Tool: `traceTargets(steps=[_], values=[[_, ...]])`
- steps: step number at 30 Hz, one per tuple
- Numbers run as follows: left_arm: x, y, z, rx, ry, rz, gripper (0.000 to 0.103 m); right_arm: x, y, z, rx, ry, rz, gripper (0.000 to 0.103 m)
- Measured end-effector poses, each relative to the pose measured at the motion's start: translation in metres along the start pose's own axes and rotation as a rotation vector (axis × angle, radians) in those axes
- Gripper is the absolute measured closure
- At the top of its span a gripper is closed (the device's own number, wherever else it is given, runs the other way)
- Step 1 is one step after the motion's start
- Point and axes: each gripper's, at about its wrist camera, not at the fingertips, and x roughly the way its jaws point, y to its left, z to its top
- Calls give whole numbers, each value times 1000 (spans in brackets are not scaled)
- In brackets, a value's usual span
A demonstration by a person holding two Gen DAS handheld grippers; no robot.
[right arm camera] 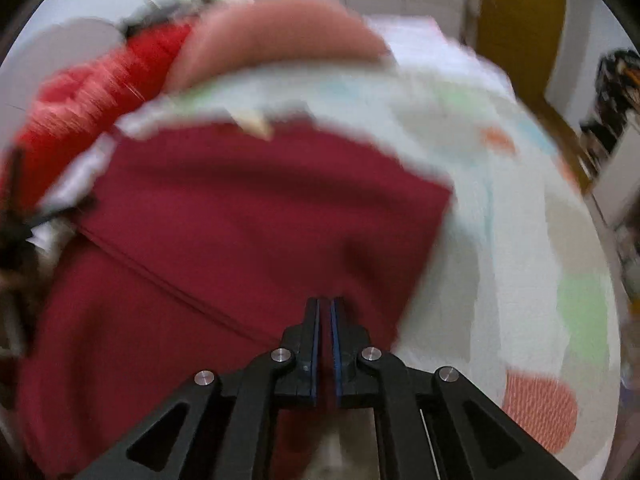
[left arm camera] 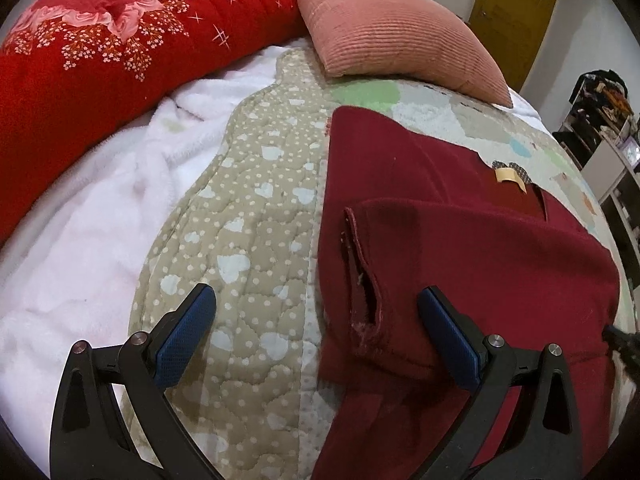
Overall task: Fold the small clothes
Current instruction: 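Release the folded side and smooth the sweater with the right gripper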
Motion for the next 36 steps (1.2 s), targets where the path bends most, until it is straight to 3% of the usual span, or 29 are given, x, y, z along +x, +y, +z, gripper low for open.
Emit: traceTargets(steps=[3, 4, 6, 10, 14, 17, 19, 22, 23, 24, 25, 30, 33, 36], values=[[-5, 2, -3, 4, 0, -1, 1, -23, -15, -7, 86, -51, 22, 99], [-7, 2, -4, 1, 2, -1, 1, -33, -14, -12, 89, -72, 4, 95], [-15, 4, -9, -7, 0, -5, 1, -46, -10, -21, 77, -81, -24, 77], [-38, 2, -25, 18, -8, -1, 1, -70, -6, -53, 123, -103, 61, 70], [-63, -2, -51, 77, 0, 16, 1, -75, 1, -81, 148, -56, 138, 58], [-76, 3, -71, 78, 8, 11, 1, -69, 1, -89, 184, -47, 154, 58], [-80, 5, -86, 68, 31, 3, 1, -59, -4, -87, 255, -67, 216, 57], [-82, 6, -103, 69, 71, 13, 1, -40, -9, -81, 349, -88, 219, 57], [-83, 6, -108, 73, 79, 23, 1, -39, -8, -78, 362, -111, 230, 62], [-85, 6, -113, 77, 85, 34, 1, -39, -5, -75, 350, -119, 234, 91], [-88, 7, -118, 79, 87, 36, 1, -39, -1, -72, 322, -110, 215, 97], [-99, 10, -137, 86, 92, 34, 1, -52, 5, -76, 207, -94, 26, 97], [-105, 12, -146, 87, 93, 35, 1, -55, 7, -80, 229, -93, 30, 97], [-112, 12, -154, 98, 87, 40, 1, -75, 7, -85, 229, -117, 89, 96]])
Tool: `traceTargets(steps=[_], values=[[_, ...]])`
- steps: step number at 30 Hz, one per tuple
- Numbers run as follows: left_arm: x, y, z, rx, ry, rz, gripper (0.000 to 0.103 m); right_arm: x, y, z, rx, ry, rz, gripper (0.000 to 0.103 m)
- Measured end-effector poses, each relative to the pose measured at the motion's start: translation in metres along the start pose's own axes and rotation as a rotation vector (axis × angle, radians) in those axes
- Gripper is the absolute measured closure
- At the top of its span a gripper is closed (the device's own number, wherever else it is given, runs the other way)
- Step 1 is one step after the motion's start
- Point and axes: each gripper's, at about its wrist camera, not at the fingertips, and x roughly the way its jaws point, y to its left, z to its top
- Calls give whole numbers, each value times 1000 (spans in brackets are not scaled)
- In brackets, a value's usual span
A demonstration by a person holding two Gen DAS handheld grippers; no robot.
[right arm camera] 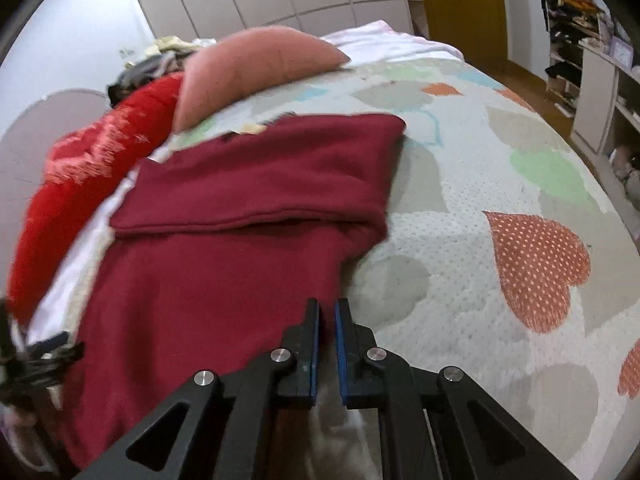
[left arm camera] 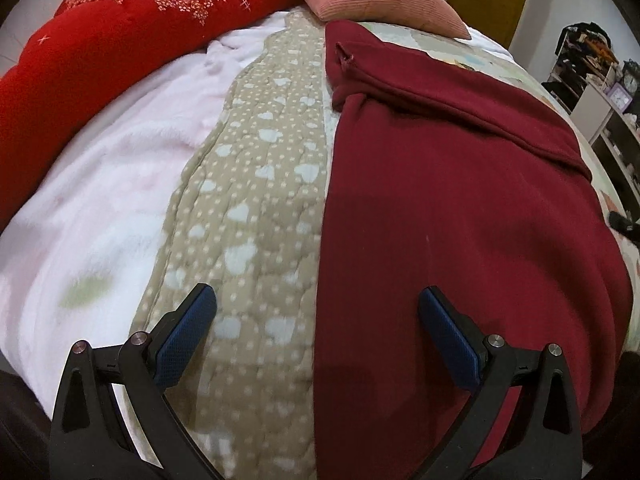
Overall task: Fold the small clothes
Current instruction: 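Release the folded side and smooth the sweater with the right gripper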
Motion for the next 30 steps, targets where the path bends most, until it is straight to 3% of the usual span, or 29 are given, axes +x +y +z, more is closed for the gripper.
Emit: traceTargets(steps=[1, 2, 3, 5, 11, 13, 15, 18, 24, 26, 28, 30], values=[[-1, 0, -3, 4, -2, 5, 1, -9, -1, -3, 10, -3, 26, 95], [-3, -1, -6, 6, -5, 11, 1, -19, -1, -7, 13, -5, 66, 85], [-4, -1, -8, 7, -8, 14, 1, -28, -1, -14, 6, 1, 107, 62], [-5, -2, -11, 7, -16, 24, 1, -39, -1, -30, -5, 24, 154, 38], [-10, -7, -16, 4, -19, 28, 1, -32, -1, -71, -18, 94, 176, 38], [-12, -8, -17, 8, -18, 27, 1, -30, 5, -77, -49, 81, 173, 50], [-14, -8, -19, 12, -17, 31, 1, -27, 14, -78, -111, 86, 163, 91], [-18, -6, -22, 12, -17, 30, 1, -30, 13, -79, -126, 84, 140, 95], [-25, -4, -35, 15, 4, 18, 1, -39, -14, -81, -50, 84, 127, 95], [-30, -5, -41, 34, 6, 9, 1, -44, -16, -84, -33, 85, 149, 95], [-34, -4, -50, 49, 22, -4, 1, -52, -19, -87, -10, 81, 203, 87], [-37, -2, -59, 54, 35, -19, 1, -60, -20, -93, -17, 87, 245, 43]])
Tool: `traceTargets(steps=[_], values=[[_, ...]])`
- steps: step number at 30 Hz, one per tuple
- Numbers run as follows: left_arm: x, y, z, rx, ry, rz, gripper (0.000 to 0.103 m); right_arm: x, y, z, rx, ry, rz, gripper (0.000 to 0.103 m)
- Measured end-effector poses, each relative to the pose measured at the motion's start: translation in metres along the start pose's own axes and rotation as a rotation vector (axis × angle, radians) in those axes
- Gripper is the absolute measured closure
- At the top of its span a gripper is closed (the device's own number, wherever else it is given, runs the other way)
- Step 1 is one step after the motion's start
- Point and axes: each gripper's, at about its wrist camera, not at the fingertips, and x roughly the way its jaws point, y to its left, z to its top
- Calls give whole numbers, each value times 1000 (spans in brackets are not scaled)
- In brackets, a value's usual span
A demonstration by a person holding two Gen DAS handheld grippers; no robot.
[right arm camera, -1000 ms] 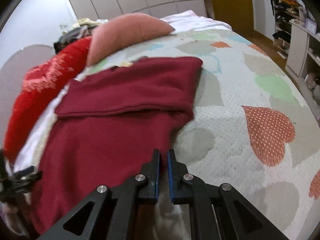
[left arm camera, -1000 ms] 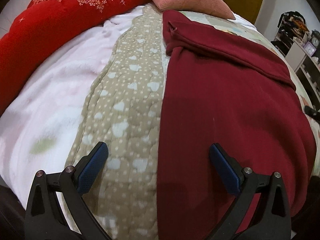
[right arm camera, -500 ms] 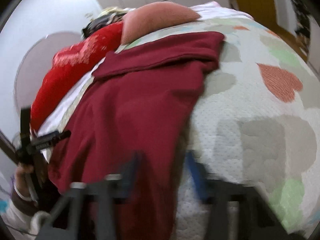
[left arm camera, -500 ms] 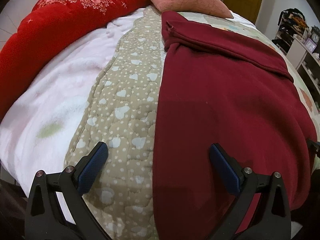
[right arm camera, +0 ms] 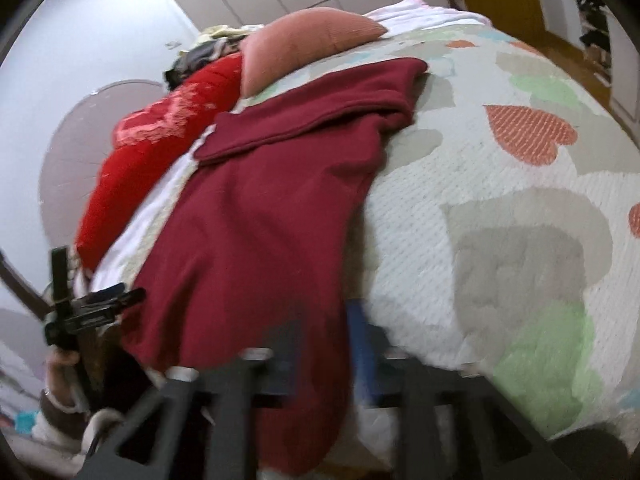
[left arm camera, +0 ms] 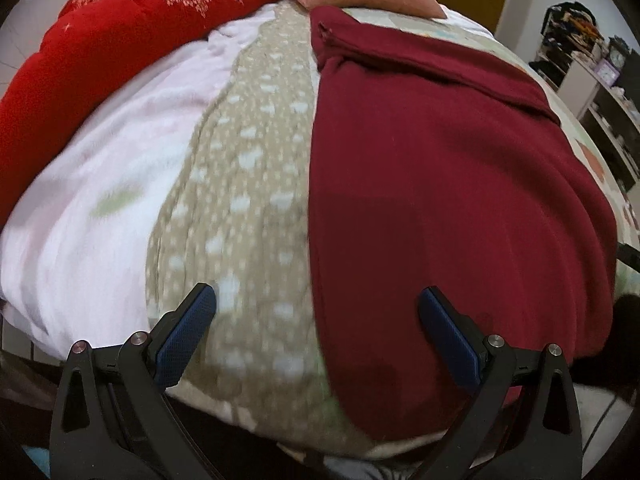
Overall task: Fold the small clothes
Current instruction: 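Grasp the sweater hem with the left gripper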
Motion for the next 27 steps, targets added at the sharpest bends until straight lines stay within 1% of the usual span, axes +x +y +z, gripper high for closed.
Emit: traceTargets(steps=[1, 2, 5, 8, 12, 15, 17, 20, 22, 23, 24, 26, 27], values=[[-2, 1, -3, 1, 2, -7, 1, -3, 2, -5, -9, 9, 9, 37], [-3, 2, -6, 0, 8, -15, 1, -5, 2, -9, -15, 15, 18, 36], [-4, 5, -9, -17, 30, -37, 1, -6, 3, -23, -28, 58, 39, 36], [-1, 4, -7, -22, 42, -39, 1, 0, 6, -35, -44, 105, 49, 36], [1, 3, -6, -36, 50, -31, 1, 2, 6, -42, -41, 111, 60, 36], [0, 2, -6, -48, 55, -51, 1, 3, 11, -44, -55, 138, 89, 36], [2, -2, -6, -43, 59, -49, 1, 7, 15, -48, -82, 154, 108, 36], [-1, -9, -5, -36, 54, -79, 1, 16, 19, -54, -97, 153, 102, 35], [-2, -8, -4, -37, 54, -86, 6, 16, 20, -55, -95, 147, 120, 34], [-2, -8, -4, -37, 54, -78, 11, 16, 19, -55, -90, 145, 127, 34], [-3, -7, -5, -37, 50, -70, 19, 15, 16, -56, -84, 143, 136, 34], [-5, -5, -6, -42, 38, -63, 27, 15, 14, -56, -75, 136, 152, 34], [-5, -4, -6, -47, 33, -65, 31, 17, 14, -55, -74, 132, 155, 37]])
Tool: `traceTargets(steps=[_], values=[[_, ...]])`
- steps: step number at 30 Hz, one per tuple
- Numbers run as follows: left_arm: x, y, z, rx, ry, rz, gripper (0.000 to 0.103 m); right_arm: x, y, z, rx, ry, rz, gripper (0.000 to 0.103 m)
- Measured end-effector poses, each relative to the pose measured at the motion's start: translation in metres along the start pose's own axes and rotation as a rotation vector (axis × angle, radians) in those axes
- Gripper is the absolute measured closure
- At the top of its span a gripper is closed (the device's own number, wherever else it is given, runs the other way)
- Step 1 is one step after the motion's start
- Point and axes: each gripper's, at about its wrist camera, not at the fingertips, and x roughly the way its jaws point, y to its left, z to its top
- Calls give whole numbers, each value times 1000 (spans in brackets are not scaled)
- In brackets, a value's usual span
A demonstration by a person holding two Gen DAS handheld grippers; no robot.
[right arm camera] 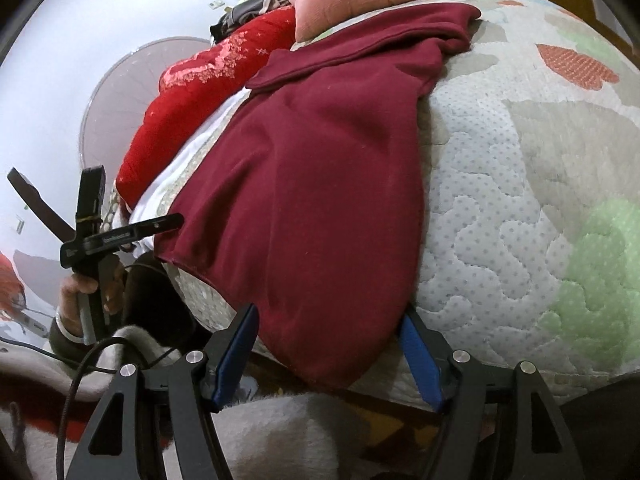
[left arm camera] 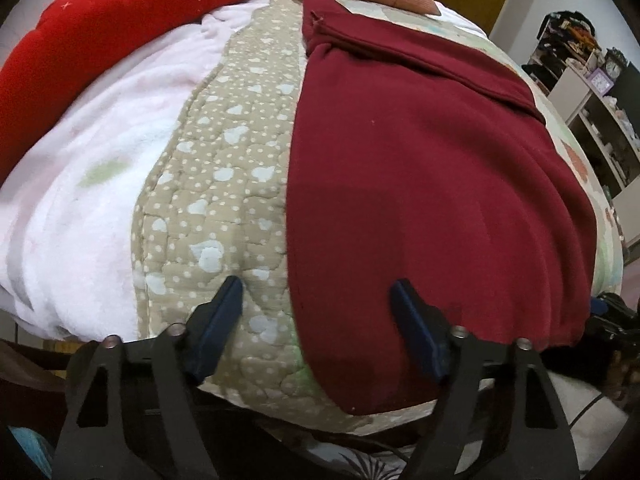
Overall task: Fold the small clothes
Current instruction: 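Grasp the sweater hem with the left gripper, then lift the hem and fold it toward the collar with the left gripper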
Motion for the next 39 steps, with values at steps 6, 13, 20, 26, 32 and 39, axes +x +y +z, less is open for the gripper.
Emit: traceTargets(steps=[6, 13, 20, 26, 32, 39], values=[[-5, -7, -2, 32, -12, -5, 54, 1, -8, 1, 37, -34, -14, 78], [-15, -2, 2, 7, 27, -158, 55, 5, 3, 4, -14, 6, -7, 77], [-3, -9, 0, 9, 51, -108, 55, 8, -1, 2, 42, 3, 75, 56], [1, -19, 0, 21, 34, -90, 57, 16, 5, 2, 7, 14, 70, 70], [-13, -3, 15, -36, 16, -247, 94, 5, 27, 20, -53, -17, 145, 89], [-43, 6, 82, -67, -136, -353, 94, -43, 25, 84, -21, -238, 343, 90]])
